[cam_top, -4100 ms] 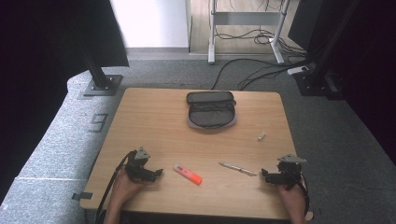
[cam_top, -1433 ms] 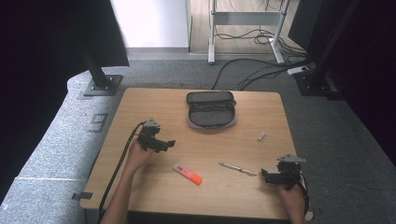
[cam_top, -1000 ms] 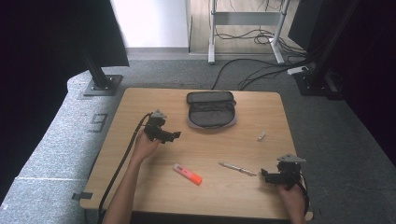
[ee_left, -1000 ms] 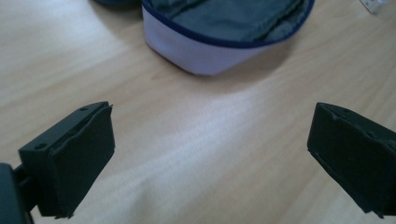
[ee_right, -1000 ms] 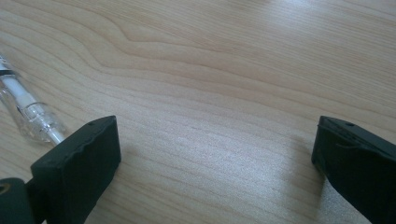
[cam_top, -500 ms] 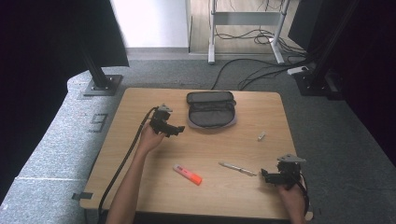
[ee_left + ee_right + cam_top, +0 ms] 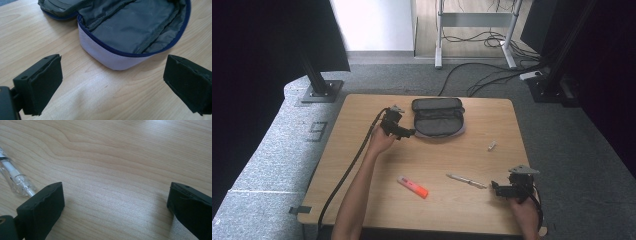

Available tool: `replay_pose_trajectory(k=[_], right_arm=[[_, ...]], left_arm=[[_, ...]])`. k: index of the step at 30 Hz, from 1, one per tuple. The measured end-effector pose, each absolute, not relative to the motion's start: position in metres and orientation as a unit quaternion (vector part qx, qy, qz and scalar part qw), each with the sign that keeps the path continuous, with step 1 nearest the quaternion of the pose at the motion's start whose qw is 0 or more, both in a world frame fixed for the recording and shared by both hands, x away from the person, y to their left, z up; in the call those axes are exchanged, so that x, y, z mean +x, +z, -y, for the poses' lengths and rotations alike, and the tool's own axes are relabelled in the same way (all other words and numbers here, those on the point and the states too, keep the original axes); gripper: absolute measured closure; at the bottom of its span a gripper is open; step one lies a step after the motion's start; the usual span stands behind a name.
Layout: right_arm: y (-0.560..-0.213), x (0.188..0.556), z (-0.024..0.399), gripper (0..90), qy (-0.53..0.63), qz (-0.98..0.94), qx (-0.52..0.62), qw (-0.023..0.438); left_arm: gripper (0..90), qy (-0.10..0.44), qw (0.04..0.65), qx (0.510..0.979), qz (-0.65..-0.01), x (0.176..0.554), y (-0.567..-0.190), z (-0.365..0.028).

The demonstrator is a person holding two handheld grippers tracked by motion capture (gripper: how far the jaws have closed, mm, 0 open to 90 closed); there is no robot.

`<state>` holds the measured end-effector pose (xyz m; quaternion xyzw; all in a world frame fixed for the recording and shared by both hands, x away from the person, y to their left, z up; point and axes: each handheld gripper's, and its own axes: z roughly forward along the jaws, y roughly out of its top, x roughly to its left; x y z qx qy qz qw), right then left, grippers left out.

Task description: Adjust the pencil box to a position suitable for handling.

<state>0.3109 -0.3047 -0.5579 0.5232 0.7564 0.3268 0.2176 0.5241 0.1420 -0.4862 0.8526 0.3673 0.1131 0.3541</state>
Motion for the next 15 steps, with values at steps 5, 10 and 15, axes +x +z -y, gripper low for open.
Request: replay_pose_trajectory(k=[5,10,15], right_arm=[[-0.558,0.311,0.305,1.1,0.327,-0.757,0.523,0.217],[-0.558,0.311,0.305,1.1,0.327,-0.757,0.522,0.216],[-0.558,0.311,0.305,1.1,0.327,-0.758,0.521,0.217]], left_arm=[[2.3,0.114,0.351,0.852,-0.372,0.532,-0.490,-0.135],[2.3,0.115,0.349,0.852,-0.373,0.539,-0.491,-0.128],[2.0,0.123,0.343,0.855,-0.368,0.545,-0.493,-0.117]])
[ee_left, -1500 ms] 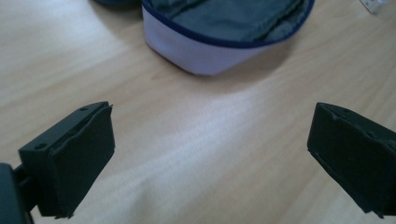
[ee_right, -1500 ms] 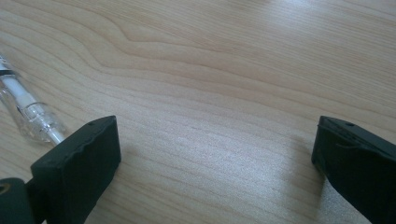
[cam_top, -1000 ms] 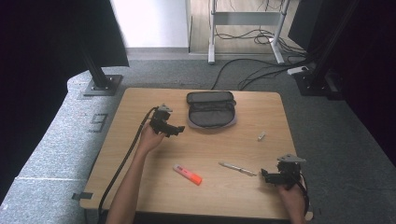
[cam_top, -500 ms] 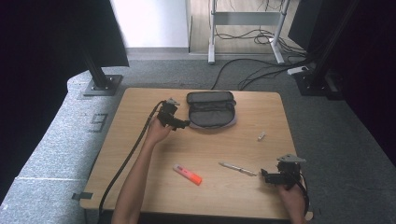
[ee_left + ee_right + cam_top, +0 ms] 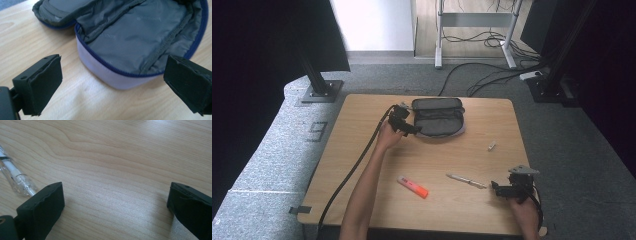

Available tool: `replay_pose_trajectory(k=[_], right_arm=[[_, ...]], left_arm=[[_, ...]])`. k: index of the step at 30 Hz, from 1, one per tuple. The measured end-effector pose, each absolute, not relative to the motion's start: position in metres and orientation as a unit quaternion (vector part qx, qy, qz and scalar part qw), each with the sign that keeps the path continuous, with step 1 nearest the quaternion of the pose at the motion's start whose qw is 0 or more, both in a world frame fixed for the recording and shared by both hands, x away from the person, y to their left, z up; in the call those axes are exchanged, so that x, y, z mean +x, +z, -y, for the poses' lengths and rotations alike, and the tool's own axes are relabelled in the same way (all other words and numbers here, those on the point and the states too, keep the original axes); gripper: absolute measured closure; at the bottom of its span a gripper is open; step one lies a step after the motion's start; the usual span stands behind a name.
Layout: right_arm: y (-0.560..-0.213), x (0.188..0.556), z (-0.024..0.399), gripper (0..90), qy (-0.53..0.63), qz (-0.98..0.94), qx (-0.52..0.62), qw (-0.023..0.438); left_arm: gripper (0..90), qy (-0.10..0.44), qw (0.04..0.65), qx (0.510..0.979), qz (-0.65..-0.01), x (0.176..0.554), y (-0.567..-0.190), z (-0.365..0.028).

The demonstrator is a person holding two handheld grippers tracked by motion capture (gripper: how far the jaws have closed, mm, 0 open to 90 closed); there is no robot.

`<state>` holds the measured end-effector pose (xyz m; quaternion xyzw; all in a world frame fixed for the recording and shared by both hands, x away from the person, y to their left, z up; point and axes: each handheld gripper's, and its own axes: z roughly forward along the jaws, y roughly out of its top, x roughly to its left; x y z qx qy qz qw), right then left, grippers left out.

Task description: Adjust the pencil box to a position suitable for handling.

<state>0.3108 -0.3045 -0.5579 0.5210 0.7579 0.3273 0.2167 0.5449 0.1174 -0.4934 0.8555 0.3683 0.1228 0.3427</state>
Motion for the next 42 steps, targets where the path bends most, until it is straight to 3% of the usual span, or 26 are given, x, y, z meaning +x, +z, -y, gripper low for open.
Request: replay_pose_trajectory(k=[14,26,42], right_arm=[[-0.558,0.311,0.304,1.1,0.328,-0.758,0.521,0.217],[-0.558,0.311,0.304,1.1,0.328,-0.758,0.521,0.217],[-0.558,0.311,0.304,1.2,0.328,-0.758,0.521,0.217]], left_arm=[[1.6,0.128,0.330,0.844,-0.402,0.562,-0.512,-0.109],[0.4,0.115,0.298,0.862,-0.393,0.560,-0.525,-0.107],[0.0,0.063,0.299,0.860,-0.408,0.545,-0.531,-0.110]])
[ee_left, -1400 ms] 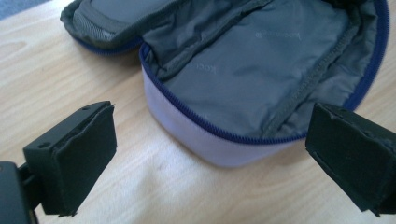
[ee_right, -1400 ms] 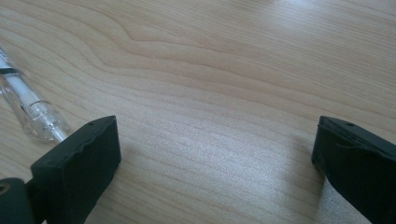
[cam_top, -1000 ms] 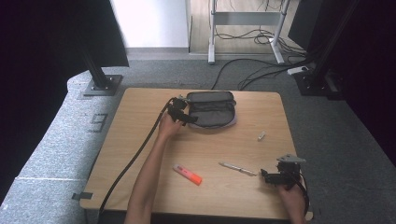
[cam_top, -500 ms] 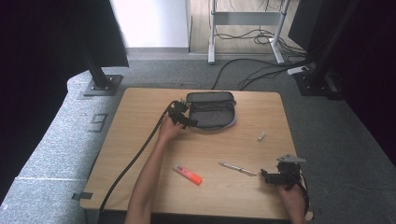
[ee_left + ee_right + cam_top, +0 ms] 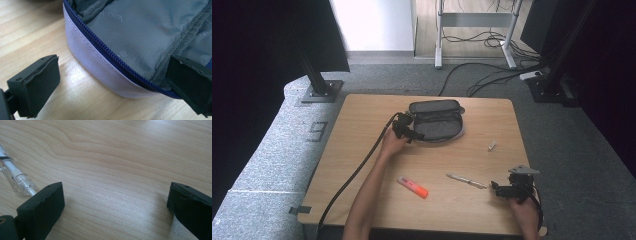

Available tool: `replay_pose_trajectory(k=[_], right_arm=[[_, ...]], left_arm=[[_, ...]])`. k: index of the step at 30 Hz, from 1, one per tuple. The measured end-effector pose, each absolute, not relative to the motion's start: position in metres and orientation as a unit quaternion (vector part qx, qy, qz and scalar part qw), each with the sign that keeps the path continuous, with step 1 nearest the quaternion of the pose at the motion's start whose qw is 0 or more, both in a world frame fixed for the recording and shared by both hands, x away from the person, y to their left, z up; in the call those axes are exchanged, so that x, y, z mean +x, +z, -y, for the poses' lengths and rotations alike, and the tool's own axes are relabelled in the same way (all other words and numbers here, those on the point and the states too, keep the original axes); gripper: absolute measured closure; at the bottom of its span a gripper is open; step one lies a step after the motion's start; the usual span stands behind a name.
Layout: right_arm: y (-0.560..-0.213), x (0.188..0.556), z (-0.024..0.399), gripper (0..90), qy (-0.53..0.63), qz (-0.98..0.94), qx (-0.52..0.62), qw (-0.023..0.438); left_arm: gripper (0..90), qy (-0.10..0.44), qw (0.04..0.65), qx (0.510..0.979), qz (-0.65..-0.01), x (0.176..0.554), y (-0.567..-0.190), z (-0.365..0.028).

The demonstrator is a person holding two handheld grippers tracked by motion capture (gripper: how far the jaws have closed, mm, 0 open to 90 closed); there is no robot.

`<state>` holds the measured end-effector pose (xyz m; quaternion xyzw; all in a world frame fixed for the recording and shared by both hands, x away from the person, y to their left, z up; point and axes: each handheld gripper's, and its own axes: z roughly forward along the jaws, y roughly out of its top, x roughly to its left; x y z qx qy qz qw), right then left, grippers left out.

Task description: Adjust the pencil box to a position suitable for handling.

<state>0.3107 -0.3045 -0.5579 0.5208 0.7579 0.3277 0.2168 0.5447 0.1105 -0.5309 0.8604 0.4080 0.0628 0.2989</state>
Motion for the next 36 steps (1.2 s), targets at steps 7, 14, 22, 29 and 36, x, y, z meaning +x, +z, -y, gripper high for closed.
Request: replay_pose_trajectory(k=[7,14,22,29,36], right_arm=[[-0.558,0.311,0.304,1.2,0.328,-0.758,0.521,0.217],[-0.558,0.311,0.304,1.2,0.328,-0.758,0.521,0.217],[-0.558,0.311,0.304,1.2,0.327,-0.758,0.521,0.216],[-0.558,0.311,0.304,1.2,0.327,-0.758,0.522,0.216],[-0.558,0.311,0.304,1.2,0.327,-0.758,0.522,0.216]], left_arm=[[0.0,0.060,0.296,0.863,-0.405,0.536,-0.531,-0.117],[0.8,0.063,0.293,0.870,-0.391,0.524,-0.530,-0.120],[1.2,0.063,0.297,0.872,-0.383,0.509,-0.531,-0.120],[1.3,0.067,0.297,0.876,-0.374,0.496,-0.531,-0.119],[1.4,0.072,0.295,0.878,-0.370,0.484,-0.531,-0.119]])
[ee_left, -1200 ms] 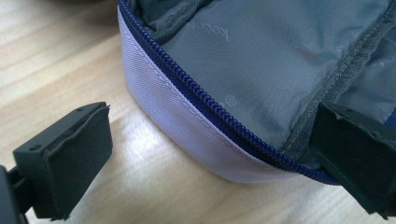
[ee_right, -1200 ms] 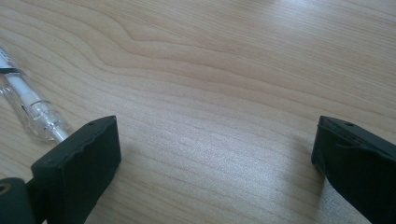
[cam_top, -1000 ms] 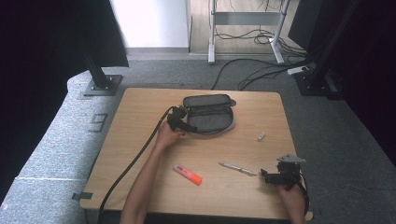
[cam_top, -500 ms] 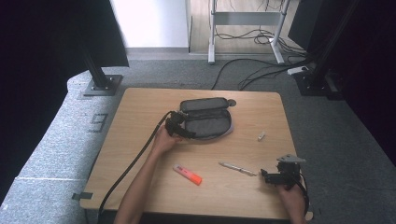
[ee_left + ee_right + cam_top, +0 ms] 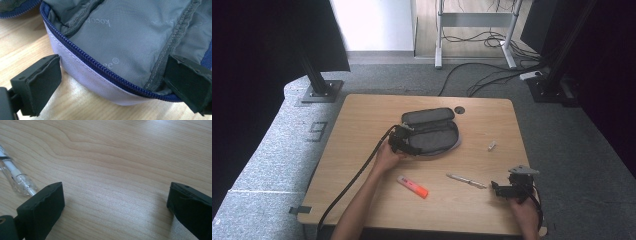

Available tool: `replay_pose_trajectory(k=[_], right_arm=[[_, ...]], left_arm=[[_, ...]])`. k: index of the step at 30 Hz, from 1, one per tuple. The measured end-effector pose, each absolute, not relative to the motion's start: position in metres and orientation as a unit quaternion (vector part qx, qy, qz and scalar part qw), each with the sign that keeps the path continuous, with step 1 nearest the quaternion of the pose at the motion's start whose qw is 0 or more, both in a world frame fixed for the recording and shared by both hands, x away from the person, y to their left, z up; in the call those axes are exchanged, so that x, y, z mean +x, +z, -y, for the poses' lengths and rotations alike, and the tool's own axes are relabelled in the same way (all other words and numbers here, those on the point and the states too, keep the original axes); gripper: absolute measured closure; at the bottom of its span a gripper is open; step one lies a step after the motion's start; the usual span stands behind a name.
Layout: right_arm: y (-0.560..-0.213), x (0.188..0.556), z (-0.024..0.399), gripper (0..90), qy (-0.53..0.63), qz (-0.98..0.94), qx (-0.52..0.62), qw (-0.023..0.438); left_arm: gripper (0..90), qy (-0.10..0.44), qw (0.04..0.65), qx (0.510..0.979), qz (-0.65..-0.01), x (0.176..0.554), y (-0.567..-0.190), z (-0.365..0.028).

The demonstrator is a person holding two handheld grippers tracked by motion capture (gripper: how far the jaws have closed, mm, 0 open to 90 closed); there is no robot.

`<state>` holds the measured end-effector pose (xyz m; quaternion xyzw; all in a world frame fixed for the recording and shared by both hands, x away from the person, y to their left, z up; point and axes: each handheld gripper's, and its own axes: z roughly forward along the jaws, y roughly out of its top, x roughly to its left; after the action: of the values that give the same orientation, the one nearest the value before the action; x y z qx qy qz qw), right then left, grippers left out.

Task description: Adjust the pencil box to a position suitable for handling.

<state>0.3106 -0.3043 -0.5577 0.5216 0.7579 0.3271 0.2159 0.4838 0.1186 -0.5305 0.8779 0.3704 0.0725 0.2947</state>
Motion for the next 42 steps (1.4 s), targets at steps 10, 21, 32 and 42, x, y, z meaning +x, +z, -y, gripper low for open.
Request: replay_pose_trajectory(k=[10,21,32,42], right_arm=[[-0.558,0.311,0.304,1.2,0.327,-0.758,0.522,0.216],[-0.558,0.311,0.304,1.2,0.327,-0.758,0.522,0.216],[-0.558,0.311,0.304,1.2,0.327,-0.758,0.522,0.216],[-0.558,0.311,0.304,1.2,0.327,-0.758,0.522,0.216]], left_arm=[[1.6,0.069,0.294,0.879,-0.369,0.467,-0.530,-0.120],[2.5,0.068,0.295,0.879,-0.368,0.445,-0.530,-0.119],[2.8,0.067,0.298,0.883,-0.357,0.422,-0.531,-0.114],[2.6,0.072,0.310,0.880,-0.353,0.418,-0.527,-0.114]])
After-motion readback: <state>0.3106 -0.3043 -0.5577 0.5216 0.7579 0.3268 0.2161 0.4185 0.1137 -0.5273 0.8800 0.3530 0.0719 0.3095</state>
